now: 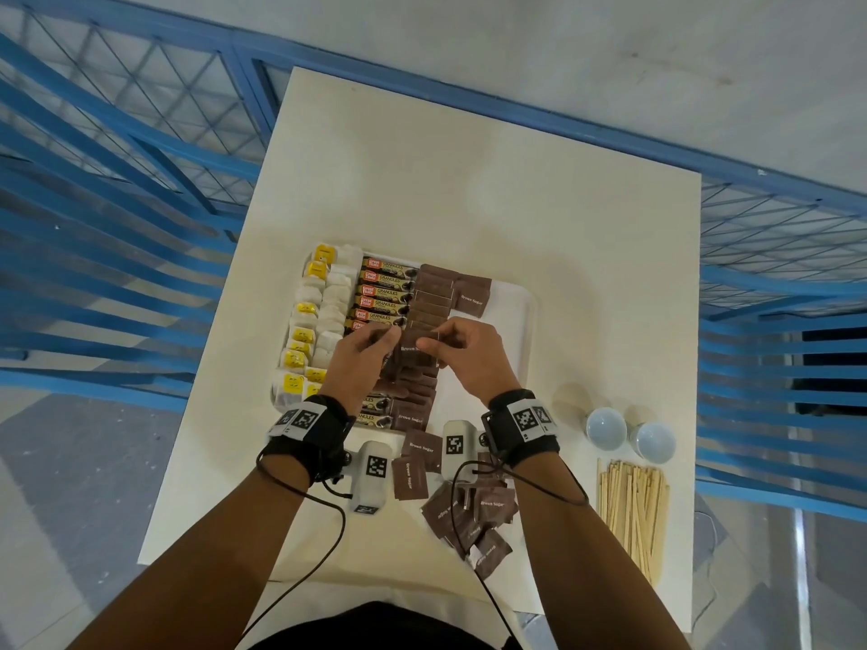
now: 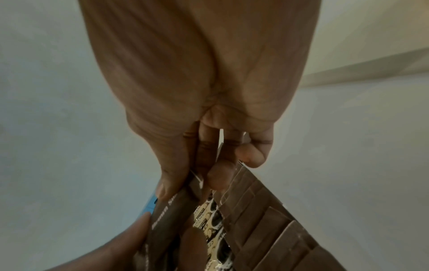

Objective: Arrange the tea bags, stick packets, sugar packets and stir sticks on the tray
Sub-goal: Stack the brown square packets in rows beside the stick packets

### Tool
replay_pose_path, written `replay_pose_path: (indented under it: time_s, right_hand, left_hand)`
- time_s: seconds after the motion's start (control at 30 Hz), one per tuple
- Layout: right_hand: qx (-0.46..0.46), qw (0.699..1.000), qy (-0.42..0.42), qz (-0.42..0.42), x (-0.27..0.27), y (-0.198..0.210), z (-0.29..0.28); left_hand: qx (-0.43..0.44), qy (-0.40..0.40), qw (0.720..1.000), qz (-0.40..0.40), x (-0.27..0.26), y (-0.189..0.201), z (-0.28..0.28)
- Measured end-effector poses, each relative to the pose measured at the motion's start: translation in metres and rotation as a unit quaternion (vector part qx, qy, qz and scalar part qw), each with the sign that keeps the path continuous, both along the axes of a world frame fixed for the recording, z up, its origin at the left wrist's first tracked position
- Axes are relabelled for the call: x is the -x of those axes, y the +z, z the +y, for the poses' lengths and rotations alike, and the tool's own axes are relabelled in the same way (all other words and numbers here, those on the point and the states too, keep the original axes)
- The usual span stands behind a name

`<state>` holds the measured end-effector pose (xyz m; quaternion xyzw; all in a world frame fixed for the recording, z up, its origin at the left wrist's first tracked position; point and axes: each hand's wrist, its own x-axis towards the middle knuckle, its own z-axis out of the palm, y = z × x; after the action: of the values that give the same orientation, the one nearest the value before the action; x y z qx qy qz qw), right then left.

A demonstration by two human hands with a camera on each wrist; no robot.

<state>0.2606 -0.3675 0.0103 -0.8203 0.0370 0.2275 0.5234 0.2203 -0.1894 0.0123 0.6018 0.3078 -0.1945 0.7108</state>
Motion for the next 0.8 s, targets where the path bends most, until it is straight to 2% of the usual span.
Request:
replay_pose_path:
  time_s: [0.17, 0.4, 0.53, 0.8]
  right_hand:
    - [0.003, 1.0, -0.021, 0.004, -0.004, -0.001, -0.008]
    - [0.126, 0.975, -0.173, -0.051, -0.033, -0.023, -0.04]
    - [0.169, 0.969, -0.174, -0.049, -0.041, -0.036, -0.04]
    - [0.187, 0.963, -0.182, -0.066, -0.043, -0.04, -0.028]
  left_hand:
    - [0.024, 0.027, 0.999, 0.018, -0.002, 0.0, 0.003]
    - [0.033, 0.015, 0.999, 0.025, 0.001, -0.001, 0.01]
    - [0.037, 0.012, 0.999, 0.032, 0.004, -0.003, 0.009]
    - [0.032, 0.001, 0.999, 0.036, 0.007, -0.005, 0.007]
